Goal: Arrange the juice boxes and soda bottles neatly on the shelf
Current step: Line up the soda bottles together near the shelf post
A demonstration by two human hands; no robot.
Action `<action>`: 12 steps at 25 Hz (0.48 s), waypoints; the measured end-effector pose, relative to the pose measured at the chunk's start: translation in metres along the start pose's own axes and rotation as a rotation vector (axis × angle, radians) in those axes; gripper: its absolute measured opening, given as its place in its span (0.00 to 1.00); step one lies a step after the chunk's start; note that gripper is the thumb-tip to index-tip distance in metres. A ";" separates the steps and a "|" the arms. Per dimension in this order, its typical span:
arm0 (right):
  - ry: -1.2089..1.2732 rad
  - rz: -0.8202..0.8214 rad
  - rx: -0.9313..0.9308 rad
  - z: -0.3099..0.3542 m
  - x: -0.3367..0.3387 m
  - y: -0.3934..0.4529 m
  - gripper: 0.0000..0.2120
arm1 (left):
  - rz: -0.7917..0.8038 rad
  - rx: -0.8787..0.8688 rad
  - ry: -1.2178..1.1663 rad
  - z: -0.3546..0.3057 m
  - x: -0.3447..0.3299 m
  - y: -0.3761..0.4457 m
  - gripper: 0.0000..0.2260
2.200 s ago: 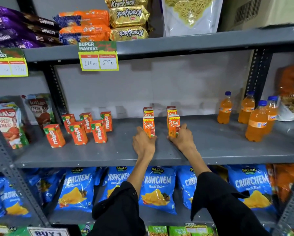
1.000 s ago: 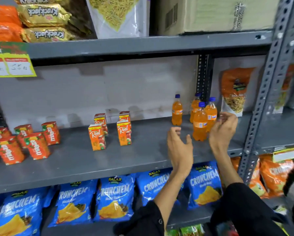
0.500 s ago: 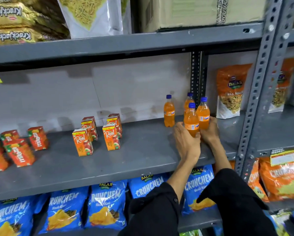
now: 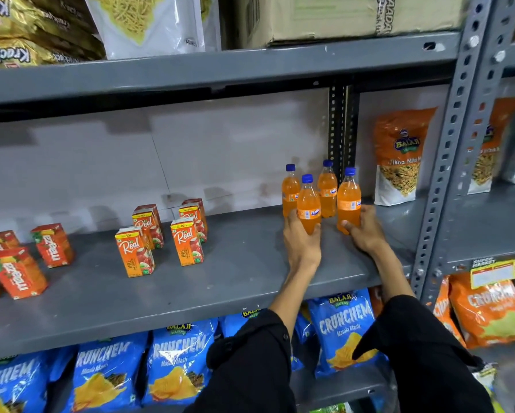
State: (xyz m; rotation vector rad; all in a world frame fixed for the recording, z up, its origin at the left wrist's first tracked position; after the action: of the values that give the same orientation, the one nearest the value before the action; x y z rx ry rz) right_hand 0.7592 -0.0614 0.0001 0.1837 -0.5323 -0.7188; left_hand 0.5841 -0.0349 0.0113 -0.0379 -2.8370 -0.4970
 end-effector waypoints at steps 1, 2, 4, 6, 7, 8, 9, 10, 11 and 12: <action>0.001 0.006 0.000 0.001 0.000 0.000 0.27 | 0.011 -0.001 0.001 0.000 0.000 0.001 0.27; -0.004 0.012 0.001 0.001 -0.001 0.001 0.27 | 0.022 0.000 -0.002 0.001 0.000 0.002 0.26; -0.011 0.021 0.001 0.001 -0.001 0.000 0.27 | 0.043 0.001 -0.012 0.001 0.000 0.002 0.24; -0.010 0.025 0.014 0.001 -0.001 -0.001 0.26 | 0.066 -0.013 -0.016 0.001 0.000 0.001 0.21; -0.010 0.029 0.020 0.001 -0.001 -0.002 0.26 | 0.073 -0.020 -0.010 0.001 0.001 0.000 0.21; -0.010 0.030 0.022 0.002 -0.002 -0.003 0.26 | 0.076 -0.020 0.000 0.001 0.001 -0.001 0.21; -0.010 0.025 0.021 0.003 -0.002 -0.003 0.26 | 0.075 -0.013 0.008 0.001 0.001 -0.001 0.22; -0.010 0.015 0.016 0.003 -0.002 -0.003 0.26 | 0.072 -0.001 0.008 0.002 0.001 -0.001 0.23; -0.011 0.006 0.005 0.004 -0.002 -0.004 0.27 | 0.071 0.011 0.002 0.002 0.000 -0.001 0.23; -0.014 -0.003 -0.004 0.005 -0.002 -0.005 0.28 | 0.068 0.017 -0.006 0.002 0.000 0.000 0.24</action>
State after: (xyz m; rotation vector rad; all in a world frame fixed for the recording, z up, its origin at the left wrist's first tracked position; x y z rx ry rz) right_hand 0.7528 -0.0636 0.0019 0.1760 -0.5439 -0.7248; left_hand 0.5832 -0.0343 0.0099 -0.1327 -2.8348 -0.4584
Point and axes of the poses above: each hand's wrist, its own y-axis towards the middle knuckle, its own x-axis out of the back of the hand, z = x × y, the point moved 3 cm from there along y, towards the middle knuckle, and after that the axes turned 5 degrees about x, right-handed, at the moved point
